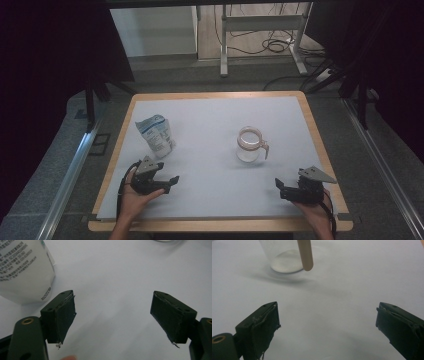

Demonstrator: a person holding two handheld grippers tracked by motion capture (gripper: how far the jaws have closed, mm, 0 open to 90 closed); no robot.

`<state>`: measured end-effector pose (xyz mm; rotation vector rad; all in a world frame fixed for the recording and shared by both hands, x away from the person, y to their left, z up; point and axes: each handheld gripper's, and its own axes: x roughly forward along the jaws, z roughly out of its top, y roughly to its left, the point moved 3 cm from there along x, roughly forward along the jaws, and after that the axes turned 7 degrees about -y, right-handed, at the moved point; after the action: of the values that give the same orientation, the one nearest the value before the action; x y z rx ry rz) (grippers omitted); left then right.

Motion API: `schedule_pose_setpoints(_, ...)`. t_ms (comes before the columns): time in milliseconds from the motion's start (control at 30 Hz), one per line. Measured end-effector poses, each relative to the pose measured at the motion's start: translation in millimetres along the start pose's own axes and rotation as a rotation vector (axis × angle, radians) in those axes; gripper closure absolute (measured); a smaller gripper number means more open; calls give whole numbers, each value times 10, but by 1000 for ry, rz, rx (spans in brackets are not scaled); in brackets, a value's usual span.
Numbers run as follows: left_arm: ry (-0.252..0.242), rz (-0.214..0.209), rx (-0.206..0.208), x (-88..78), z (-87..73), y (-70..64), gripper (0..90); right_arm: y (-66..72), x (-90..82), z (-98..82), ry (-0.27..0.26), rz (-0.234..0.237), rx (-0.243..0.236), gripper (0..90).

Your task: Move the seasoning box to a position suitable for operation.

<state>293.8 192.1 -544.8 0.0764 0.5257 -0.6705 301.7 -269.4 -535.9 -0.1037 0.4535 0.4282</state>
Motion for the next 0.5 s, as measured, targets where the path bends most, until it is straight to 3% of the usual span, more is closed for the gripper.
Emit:
schedule_pose_setpoints(367, 8, 4, 4, -36, -45, -19, 205, 86, -31, 52, -9, 70, 17, 55)
schedule_pose_setpoints(433, 10, 2, 0, -29, -48, -20, 205, 101, -34, 61, -12, 78, 11, 55)
schedule_pose_setpoints(467, 11, -3, -6, -21, -49, -25, 205, 142, -48, 86, -34, 107, -30, 63)
schedule_pose_setpoints(500, 12, -9, -2, -11, -46, -46, 205, 150, -49, 98, -34, 109, -32, 65)
